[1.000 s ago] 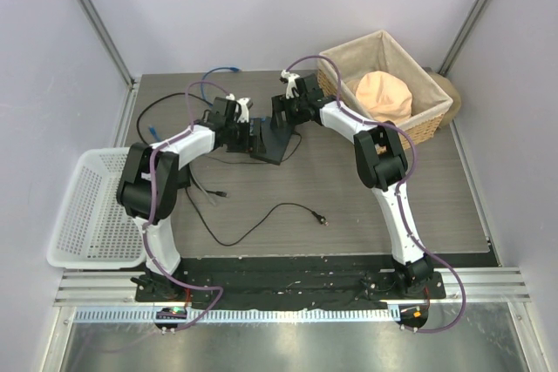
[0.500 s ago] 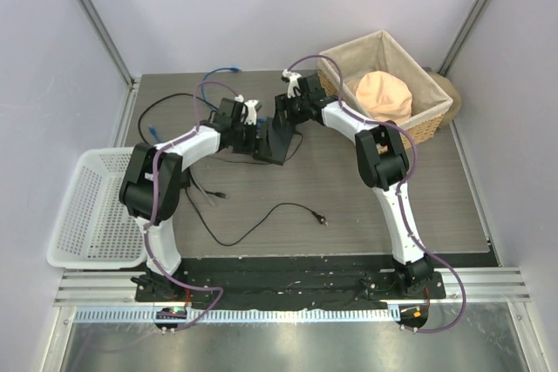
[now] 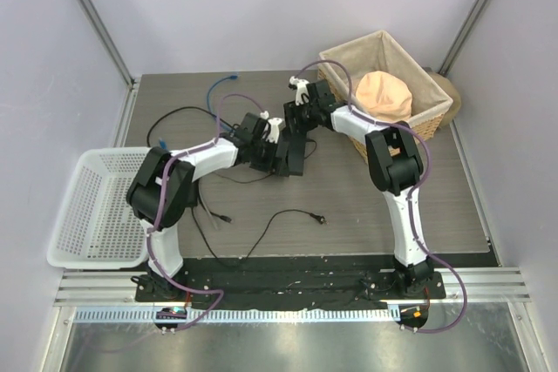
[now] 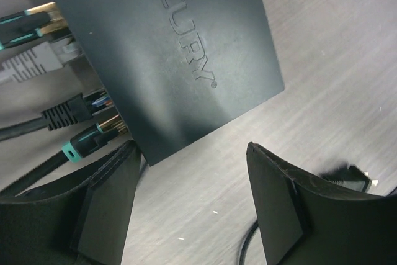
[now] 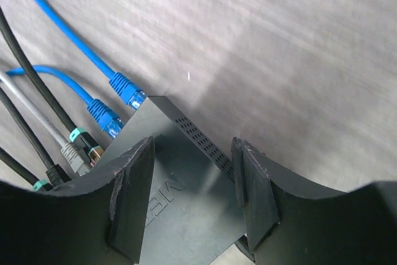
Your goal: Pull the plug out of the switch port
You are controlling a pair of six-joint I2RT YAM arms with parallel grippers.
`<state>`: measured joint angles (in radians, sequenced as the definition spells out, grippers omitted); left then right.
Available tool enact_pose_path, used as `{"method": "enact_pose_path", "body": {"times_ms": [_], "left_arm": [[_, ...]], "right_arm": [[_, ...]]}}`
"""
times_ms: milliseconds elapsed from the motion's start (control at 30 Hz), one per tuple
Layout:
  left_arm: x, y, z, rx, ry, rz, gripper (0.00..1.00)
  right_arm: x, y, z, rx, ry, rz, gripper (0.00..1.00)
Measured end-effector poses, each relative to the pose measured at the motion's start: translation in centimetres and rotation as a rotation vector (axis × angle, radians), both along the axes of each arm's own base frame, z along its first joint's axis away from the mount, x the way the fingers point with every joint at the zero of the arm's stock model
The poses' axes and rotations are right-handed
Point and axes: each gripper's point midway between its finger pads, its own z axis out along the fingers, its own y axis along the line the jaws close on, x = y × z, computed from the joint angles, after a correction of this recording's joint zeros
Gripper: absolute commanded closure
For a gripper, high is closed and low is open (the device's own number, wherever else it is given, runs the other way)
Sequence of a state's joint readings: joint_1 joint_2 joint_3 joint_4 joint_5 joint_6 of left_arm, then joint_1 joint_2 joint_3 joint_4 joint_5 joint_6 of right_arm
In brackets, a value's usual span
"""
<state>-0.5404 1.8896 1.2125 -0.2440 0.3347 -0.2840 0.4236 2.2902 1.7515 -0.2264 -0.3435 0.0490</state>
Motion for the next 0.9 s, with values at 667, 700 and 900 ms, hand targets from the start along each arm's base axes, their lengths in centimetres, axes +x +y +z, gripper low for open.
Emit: {"method": "enact_pose_path", "body": {"times_ms": [667, 700, 900], "left_arm": [[-7.6, -2.3, 1.1, -0.041, 0.048, -0.118, 0.17], [-7.6, -2.0, 1.7, -0.036, 0.031, -0.118, 0.16], [-4.6, 0.8, 7.5, -0.022, -0.154, -0.088, 0.01]], "right_arm": [[-7.8, -3.8, -0.3, -0.042, 0.101, -0.022, 0.35], [-7.7, -3.8, -0.3, -0.046, 0.101, -0.026, 0.34], [-6.2, -4.2, 1.9, -0.059, 0.069, -0.043, 0.26]]}}
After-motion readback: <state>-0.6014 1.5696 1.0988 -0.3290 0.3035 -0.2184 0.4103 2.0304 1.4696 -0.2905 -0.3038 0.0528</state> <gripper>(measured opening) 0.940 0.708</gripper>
